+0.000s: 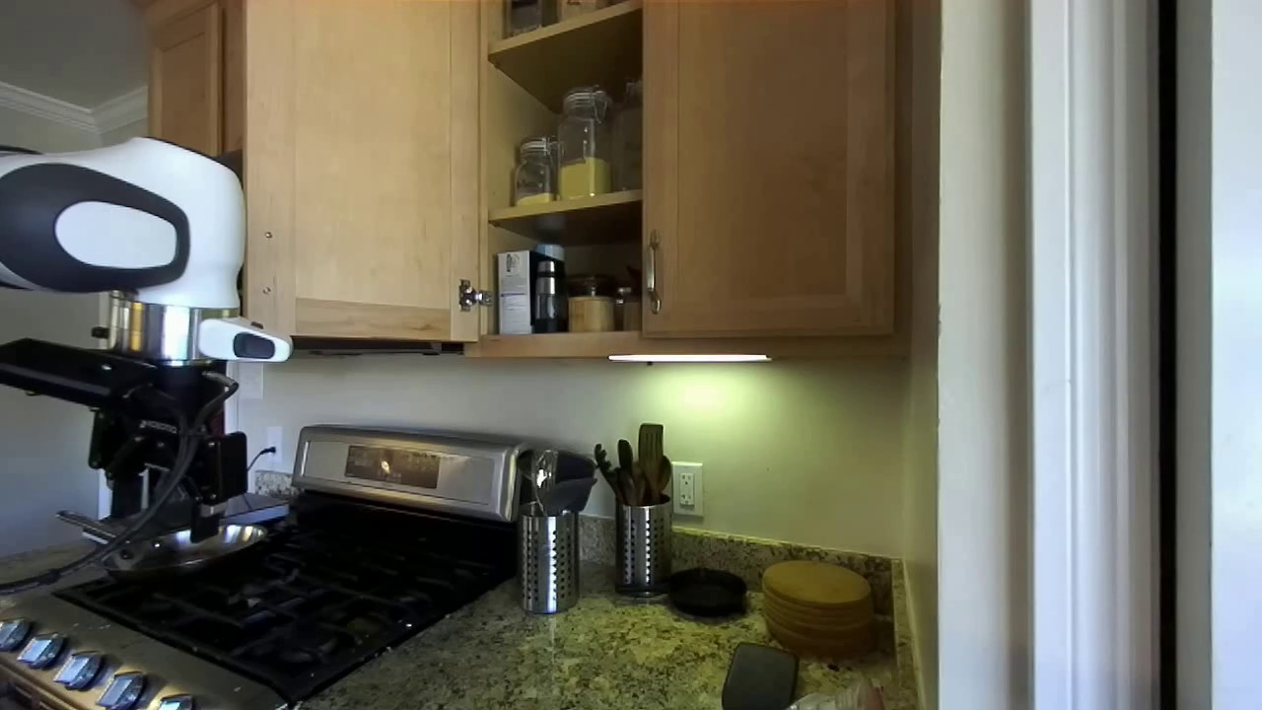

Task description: Close the top left drawer

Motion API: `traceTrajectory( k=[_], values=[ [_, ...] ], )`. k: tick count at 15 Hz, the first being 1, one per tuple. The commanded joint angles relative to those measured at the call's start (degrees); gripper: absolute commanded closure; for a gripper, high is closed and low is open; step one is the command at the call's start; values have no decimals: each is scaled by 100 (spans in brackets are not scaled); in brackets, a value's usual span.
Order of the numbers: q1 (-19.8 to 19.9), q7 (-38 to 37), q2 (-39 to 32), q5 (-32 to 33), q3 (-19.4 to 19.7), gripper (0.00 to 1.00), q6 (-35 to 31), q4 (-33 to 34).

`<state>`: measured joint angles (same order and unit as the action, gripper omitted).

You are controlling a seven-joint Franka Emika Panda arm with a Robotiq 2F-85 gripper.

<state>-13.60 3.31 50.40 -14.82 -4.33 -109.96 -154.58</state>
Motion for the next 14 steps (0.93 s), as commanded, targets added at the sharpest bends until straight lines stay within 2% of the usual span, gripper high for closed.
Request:
traceTrajectory(
  k=[1,9,14],
  values=[
    [120,13,-371,53,-121,0,-286,357],
    [233,-88,-913,221,-241,0,-707,1625],
    [387,-504,-1304,154,-377,0,-1127,2391]
  ],
)
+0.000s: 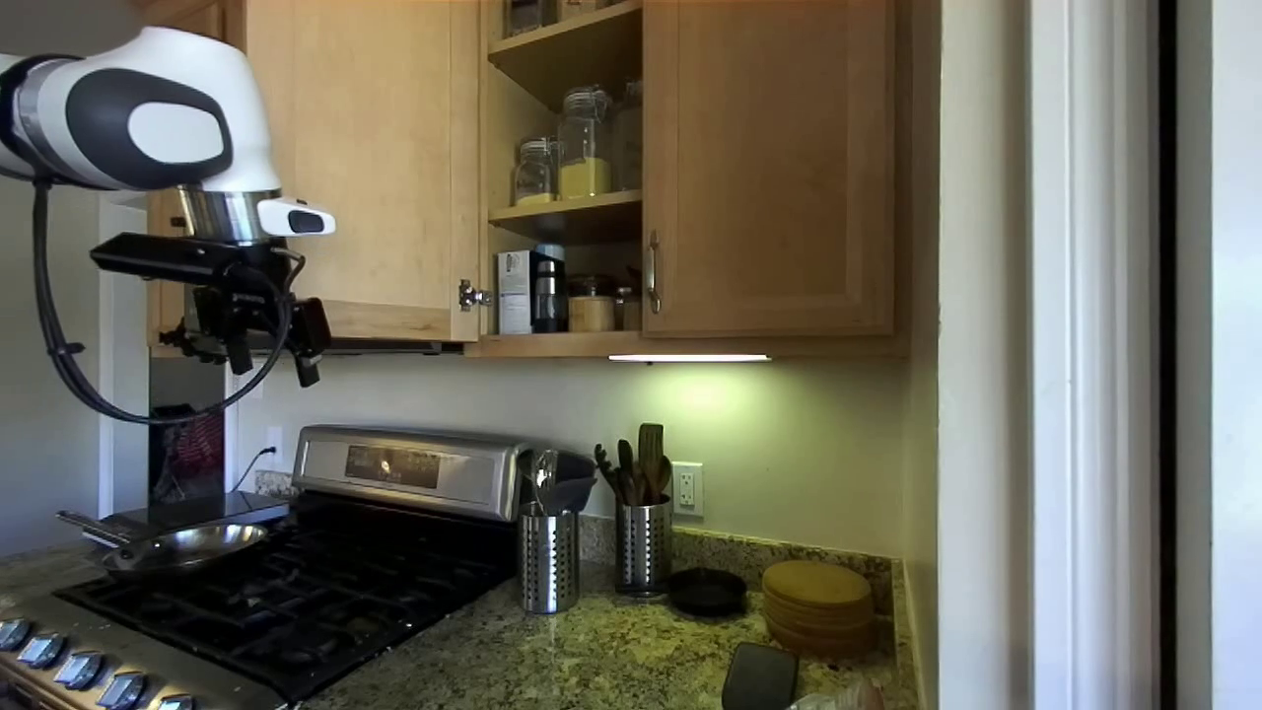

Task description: Close the top left drawer

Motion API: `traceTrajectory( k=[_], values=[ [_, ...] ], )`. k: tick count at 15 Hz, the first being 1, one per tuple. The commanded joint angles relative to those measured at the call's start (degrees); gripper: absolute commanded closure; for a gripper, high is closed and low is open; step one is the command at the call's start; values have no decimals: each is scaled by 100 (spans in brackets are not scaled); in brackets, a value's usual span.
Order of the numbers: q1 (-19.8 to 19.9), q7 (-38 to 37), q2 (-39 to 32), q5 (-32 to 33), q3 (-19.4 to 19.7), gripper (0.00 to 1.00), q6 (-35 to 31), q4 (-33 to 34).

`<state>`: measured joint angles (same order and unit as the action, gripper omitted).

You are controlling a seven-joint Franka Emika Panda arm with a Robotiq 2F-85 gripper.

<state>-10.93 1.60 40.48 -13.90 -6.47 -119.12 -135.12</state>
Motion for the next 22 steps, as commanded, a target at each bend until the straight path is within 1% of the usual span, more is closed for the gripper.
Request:
traceTrajectory(
  k=[1,3,4,8,11,16,18,22],
  values=[
    [125,-399,-397,73,-201,0,-267,584],
    [113,-460,-537,101,-280,0,-345,840],
    [-8,-286,-625,29,-233,0,-266,993],
    [-89,-98,-863,85,-301,0,-136,1421],
    [-167,103,-991,79,-284,0,-13,1640],
    [-305,562,-1056,34,-252,0,217,1801],
    [-258,358,-1003,132,-365,0,492,1982],
    [-288,370,-1086,35,-404,0,716,2234]
  ],
)
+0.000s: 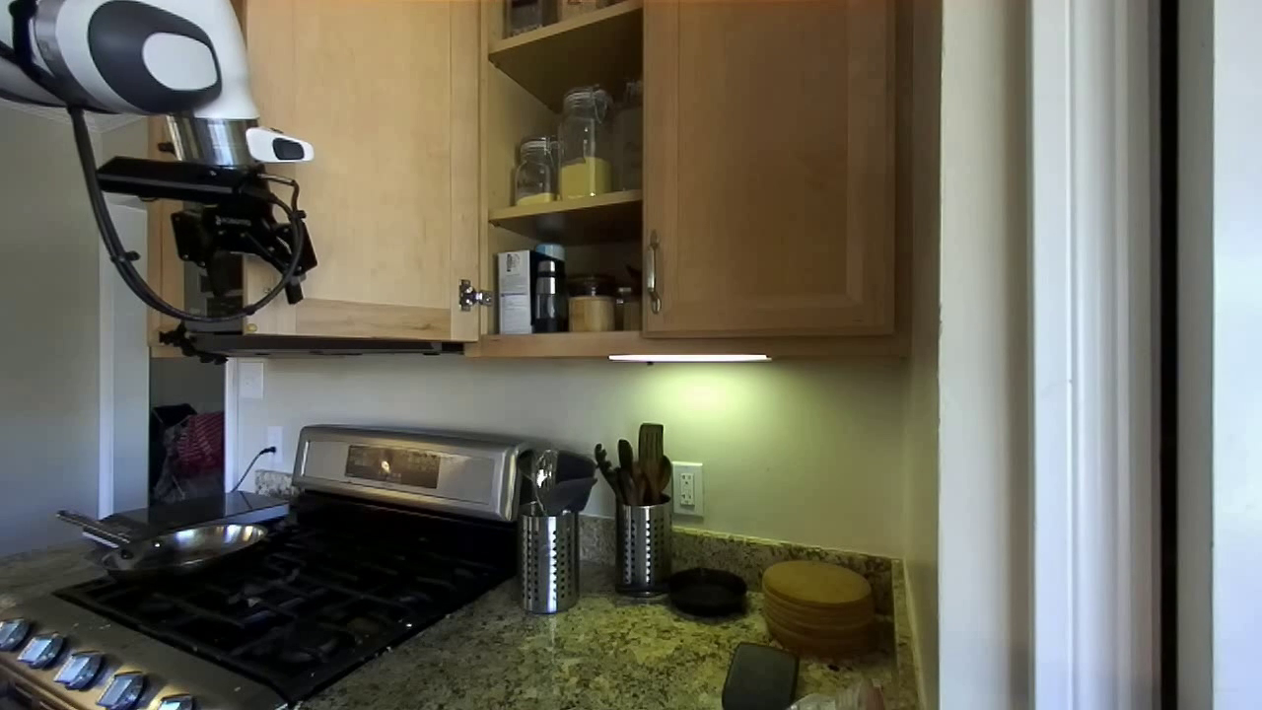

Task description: Close the top left drawer

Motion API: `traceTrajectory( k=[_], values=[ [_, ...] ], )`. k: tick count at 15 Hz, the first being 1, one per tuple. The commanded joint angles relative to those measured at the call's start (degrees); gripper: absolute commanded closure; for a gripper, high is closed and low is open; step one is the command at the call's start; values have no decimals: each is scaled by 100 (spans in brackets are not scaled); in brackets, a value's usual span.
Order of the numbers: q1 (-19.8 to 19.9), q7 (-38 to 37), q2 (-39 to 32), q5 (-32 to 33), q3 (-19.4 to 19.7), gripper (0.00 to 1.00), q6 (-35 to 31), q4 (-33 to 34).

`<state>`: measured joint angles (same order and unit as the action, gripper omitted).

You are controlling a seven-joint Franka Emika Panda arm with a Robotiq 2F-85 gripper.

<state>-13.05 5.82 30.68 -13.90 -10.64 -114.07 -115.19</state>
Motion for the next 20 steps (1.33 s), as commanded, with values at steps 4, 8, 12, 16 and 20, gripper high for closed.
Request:
traceTrajectory(
  k=[4,8,12,16,20],
  values=[
    [16,-382,-91,22,-107,0,-101,240],
    [22,-846,-116,-71,-224,0,-458,216],
    [-1,-1145,-178,-61,-354,0,-1039,132],
    [64,-1310,-182,114,-460,0,-1375,73],
    [215,-1500,-103,388,-489,0,-1549,8]
  ],
)
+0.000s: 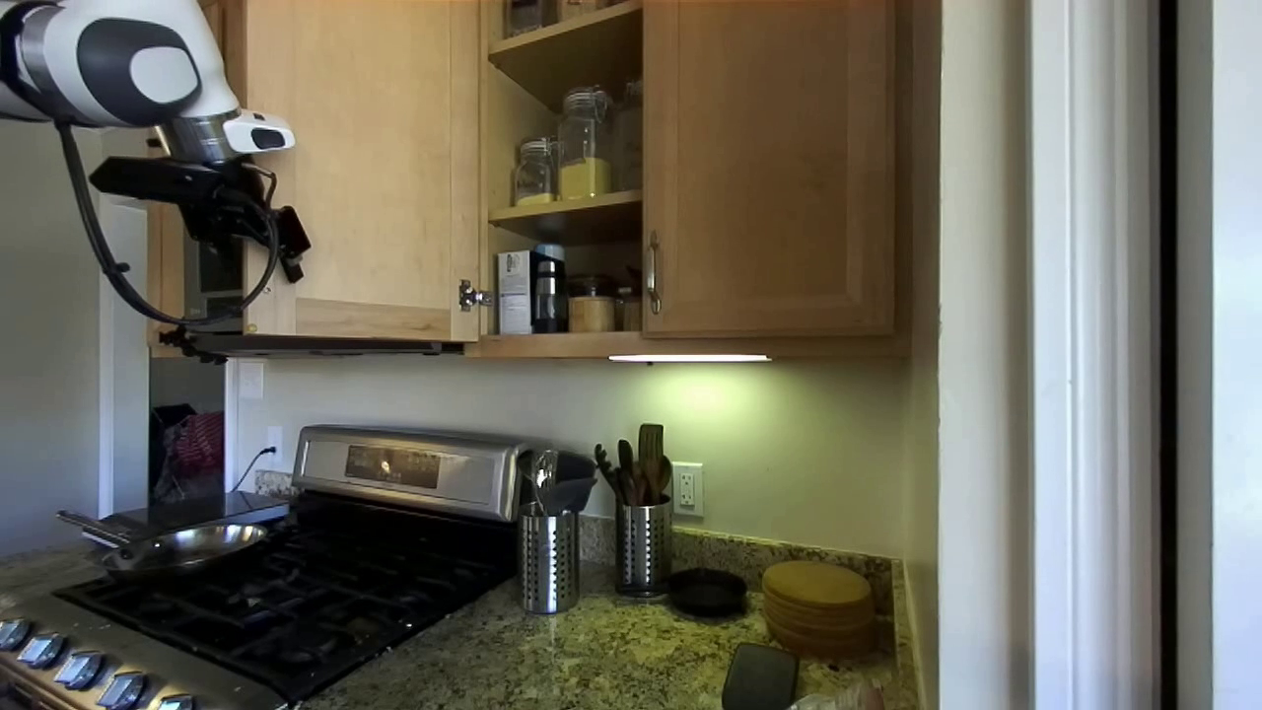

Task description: Close the top left drawer

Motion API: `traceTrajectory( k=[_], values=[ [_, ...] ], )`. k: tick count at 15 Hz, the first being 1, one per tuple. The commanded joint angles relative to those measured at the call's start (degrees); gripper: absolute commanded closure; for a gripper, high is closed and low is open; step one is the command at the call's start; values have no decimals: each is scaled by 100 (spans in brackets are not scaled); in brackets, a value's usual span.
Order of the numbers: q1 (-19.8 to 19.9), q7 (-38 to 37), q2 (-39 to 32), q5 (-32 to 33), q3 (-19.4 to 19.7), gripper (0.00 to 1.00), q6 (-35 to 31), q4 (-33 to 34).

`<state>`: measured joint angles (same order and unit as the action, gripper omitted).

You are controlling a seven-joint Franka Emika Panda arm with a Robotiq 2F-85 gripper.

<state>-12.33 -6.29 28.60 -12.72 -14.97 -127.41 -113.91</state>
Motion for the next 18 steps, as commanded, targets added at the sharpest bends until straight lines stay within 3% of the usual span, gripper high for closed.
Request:
traceTrajectory(
  k=[1,6,14,15,18],
  values=[
    [188,-349,111,362,-57,0,-240,-137],
    [335,-595,156,838,-115,0,-178,-156],
    [727,-1483,324,1934,-516,0,272,-88],
    [761,-1292,323,1933,-275,0,151,-282],
    [871,-1282,435,1995,-177,0,357,-357]
  ],
)
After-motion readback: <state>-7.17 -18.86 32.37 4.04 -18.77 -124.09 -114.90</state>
